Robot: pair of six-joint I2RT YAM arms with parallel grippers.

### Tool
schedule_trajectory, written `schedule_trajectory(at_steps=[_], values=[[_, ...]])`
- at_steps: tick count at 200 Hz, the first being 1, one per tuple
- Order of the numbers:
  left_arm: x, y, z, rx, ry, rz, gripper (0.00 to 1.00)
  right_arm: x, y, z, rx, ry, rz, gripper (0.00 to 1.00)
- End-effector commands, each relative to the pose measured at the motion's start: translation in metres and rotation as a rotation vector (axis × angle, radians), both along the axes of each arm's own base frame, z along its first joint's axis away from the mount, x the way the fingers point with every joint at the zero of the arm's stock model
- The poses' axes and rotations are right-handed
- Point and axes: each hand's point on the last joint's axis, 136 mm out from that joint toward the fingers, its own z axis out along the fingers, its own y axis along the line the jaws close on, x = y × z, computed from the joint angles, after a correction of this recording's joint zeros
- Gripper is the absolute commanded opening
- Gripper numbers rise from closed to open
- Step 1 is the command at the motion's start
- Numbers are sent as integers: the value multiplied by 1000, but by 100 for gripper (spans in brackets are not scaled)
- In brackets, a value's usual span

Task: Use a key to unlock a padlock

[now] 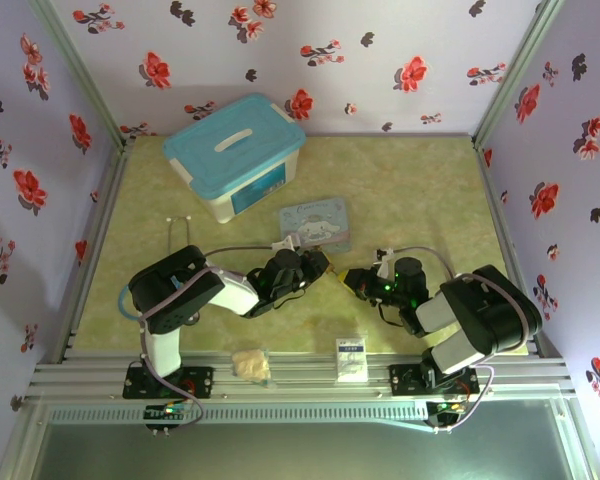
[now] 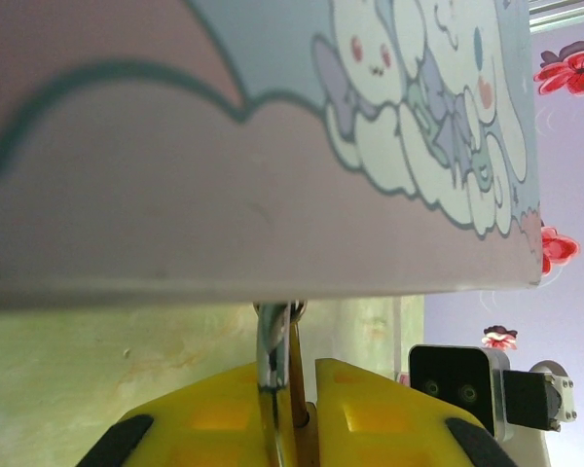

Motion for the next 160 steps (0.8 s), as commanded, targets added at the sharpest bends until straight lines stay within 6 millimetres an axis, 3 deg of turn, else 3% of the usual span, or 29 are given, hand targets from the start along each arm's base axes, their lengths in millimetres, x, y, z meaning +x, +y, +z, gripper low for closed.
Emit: schedule_trajectory(at_steps=[1,59,160], values=[[1,-15,31,-108,-37,-21,0,13,2,17,48,-62,-22,0],[1,-12,37,-144,-51,-7,0,18,3,10,88,-41,-30,0],[-3,-34,55,-157,-57,-78,0,34,10,41,150,-104,-40,0]])
